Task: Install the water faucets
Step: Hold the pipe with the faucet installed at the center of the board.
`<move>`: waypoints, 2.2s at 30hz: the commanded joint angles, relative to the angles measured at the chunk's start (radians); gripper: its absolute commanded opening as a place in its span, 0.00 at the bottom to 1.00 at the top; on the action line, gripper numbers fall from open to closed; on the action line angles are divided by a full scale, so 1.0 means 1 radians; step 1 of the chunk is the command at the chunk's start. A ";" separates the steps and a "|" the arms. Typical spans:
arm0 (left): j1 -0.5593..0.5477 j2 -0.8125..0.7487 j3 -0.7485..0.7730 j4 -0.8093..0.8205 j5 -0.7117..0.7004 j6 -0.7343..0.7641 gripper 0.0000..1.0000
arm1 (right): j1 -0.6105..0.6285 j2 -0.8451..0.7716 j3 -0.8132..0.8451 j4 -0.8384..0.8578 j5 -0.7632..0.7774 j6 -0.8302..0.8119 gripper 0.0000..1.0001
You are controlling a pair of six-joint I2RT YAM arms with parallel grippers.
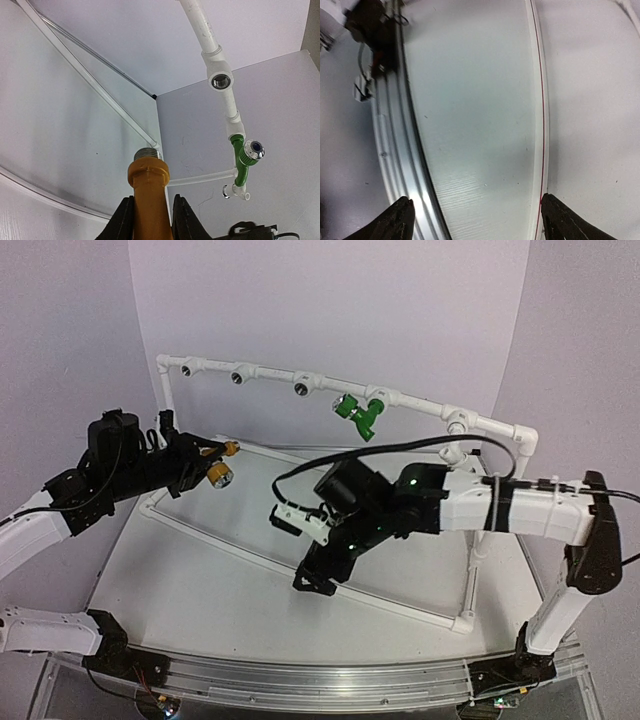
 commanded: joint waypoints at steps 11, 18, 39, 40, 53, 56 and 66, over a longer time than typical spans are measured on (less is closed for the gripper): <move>0.016 0.014 0.010 0.148 0.042 -0.163 0.00 | -0.129 0.264 -0.090 0.065 0.067 0.018 0.79; 0.025 0.101 -0.024 0.368 0.138 -0.359 0.00 | -0.153 0.304 -0.221 0.124 0.060 -0.007 0.63; -0.087 0.232 0.096 0.598 -0.239 -0.686 0.00 | -0.155 0.231 -0.306 0.201 0.097 0.184 0.00; -0.092 0.253 0.126 0.608 -0.237 -0.649 0.00 | -0.155 0.216 -0.315 0.206 0.094 0.207 0.00; -0.125 0.440 0.125 0.919 -0.162 -0.492 0.00 | -0.172 0.220 -0.251 0.222 -0.120 0.140 0.00; -0.128 0.491 0.168 0.931 -0.143 -0.495 0.00 | -0.184 0.215 -0.271 0.219 -0.112 0.129 0.00; -0.143 0.486 0.131 0.951 -0.190 -0.514 0.00 | -0.205 0.189 -0.313 0.226 -0.152 0.119 0.00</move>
